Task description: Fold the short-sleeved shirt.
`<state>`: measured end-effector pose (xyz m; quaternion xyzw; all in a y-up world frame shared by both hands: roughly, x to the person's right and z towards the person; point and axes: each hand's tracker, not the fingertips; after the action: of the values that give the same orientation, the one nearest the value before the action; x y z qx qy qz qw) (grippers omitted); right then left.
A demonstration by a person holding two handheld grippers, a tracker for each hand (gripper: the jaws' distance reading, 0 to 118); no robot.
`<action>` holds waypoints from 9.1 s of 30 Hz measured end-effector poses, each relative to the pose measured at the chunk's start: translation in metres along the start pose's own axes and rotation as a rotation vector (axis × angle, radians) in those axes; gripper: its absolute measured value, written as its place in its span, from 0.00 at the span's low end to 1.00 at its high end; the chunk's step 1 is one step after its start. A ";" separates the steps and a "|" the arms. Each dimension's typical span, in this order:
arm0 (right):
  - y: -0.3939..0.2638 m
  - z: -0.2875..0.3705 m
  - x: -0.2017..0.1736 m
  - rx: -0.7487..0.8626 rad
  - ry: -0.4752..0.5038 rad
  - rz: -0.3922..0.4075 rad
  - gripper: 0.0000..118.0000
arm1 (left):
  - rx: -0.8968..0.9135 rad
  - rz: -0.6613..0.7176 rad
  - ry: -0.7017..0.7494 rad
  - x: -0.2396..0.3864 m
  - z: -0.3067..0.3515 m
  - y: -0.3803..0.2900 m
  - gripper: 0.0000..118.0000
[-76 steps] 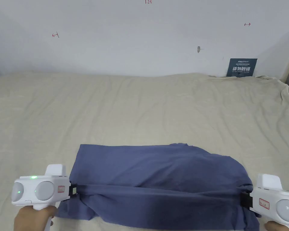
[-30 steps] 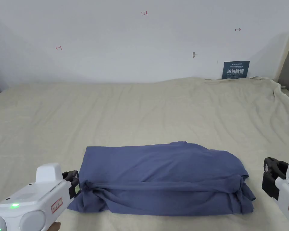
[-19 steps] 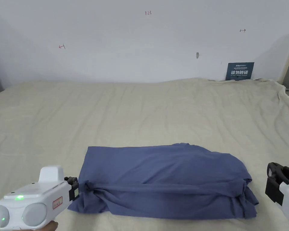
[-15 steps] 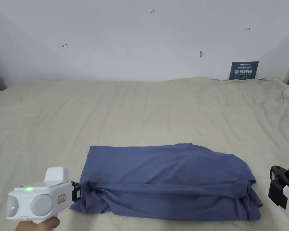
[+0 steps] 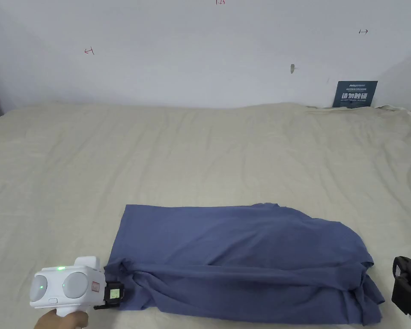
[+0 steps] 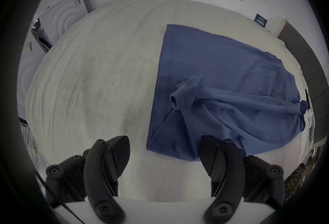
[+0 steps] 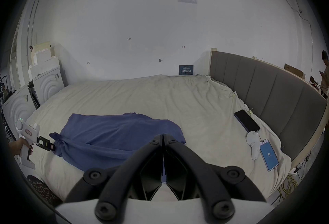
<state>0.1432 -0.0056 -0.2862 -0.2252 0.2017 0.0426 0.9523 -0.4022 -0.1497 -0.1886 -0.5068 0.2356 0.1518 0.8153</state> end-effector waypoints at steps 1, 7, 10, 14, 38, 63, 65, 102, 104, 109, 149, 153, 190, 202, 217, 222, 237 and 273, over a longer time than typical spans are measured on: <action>-0.001 -0.002 0.000 -0.005 -0.001 -0.001 0.00 | -0.006 0.002 -0.011 0.000 -0.003 0.000 0.53; -0.006 -0.012 0.006 -0.037 -0.007 -0.018 0.00 | -0.004 -0.021 -0.064 0.009 0.007 -0.004 0.06; -0.010 -0.021 0.010 -0.074 -0.011 -0.029 0.00 | 0.012 -0.021 -0.070 0.008 0.014 -0.003 0.05; -0.024 -0.048 0.023 -0.184 -0.018 -0.069 0.12 | 0.057 -0.017 -0.093 0.002 0.030 -0.002 0.05; -0.094 -0.146 0.031 -0.518 -0.001 -0.023 0.05 | 0.086 -0.004 -0.119 -0.001 0.046 -0.005 0.05; -0.154 -0.026 0.077 -0.534 0.002 -0.164 0.05 | -0.003 0.197 -0.189 -0.053 0.073 -0.136 0.05; -0.164 -0.031 0.075 -0.552 -0.009 -0.158 0.05 | -0.011 0.188 -0.168 -0.050 0.069 -0.141 0.05; 0.002 0.068 -0.005 0.135 -0.035 0.012 0.00 | 0.656 -0.007 -0.118 0.042 0.226 -0.076 0.00; 0.002 0.063 -0.003 0.138 -0.037 0.012 0.00 | 0.650 -0.021 -0.112 0.046 0.221 -0.072 0.00; 0.006 0.052 -0.002 0.123 -0.031 0.005 0.00 | 0.562 -0.028 -0.131 0.039 0.196 -0.038 0.00; 0.013 -0.081 0.012 -0.078 -0.075 -0.025 0.00 | 0.047 -0.066 -0.030 0.015 -0.048 0.115 0.00; 0.025 -0.110 0.018 -0.112 -0.024 -0.027 0.00 | 0.122 -0.037 -0.097 0.013 -0.020 0.107 0.00; 0.004 -0.227 0.036 -0.410 0.083 0.052 0.01 | 0.195 0.023 -0.167 -0.005 0.046 0.069 0.00; 0.033 -0.089 0.067 -0.224 0.169 -0.096 0.01 | 0.240 0.061 -0.135 -0.031 0.088 0.043 0.00; -0.058 0.012 0.076 -0.295 0.160 -0.158 0.01 | 0.175 0.037 -0.137 -0.057 0.106 -0.066 0.00; -0.105 0.016 0.079 -0.395 0.118 -0.180 0.01 | 0.108 0.033 -0.115 -0.051 0.097 -0.111 0.00; -0.168 -0.024 0.087 -0.524 0.005 -0.183 0.01 | 0.066 0.017 -0.058 -0.049 0.066 -0.149 0.00; 0.010 0.074 -0.014 0.262 0.029 -0.017 0.00 | 0.784 0.014 -0.156 0.021 0.221 -0.083 0.00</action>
<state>0.1561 0.0368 -0.2241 -0.1012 0.2172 0.0044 0.9709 -0.2932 0.0119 -0.0539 -0.1425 0.2165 0.0942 0.9612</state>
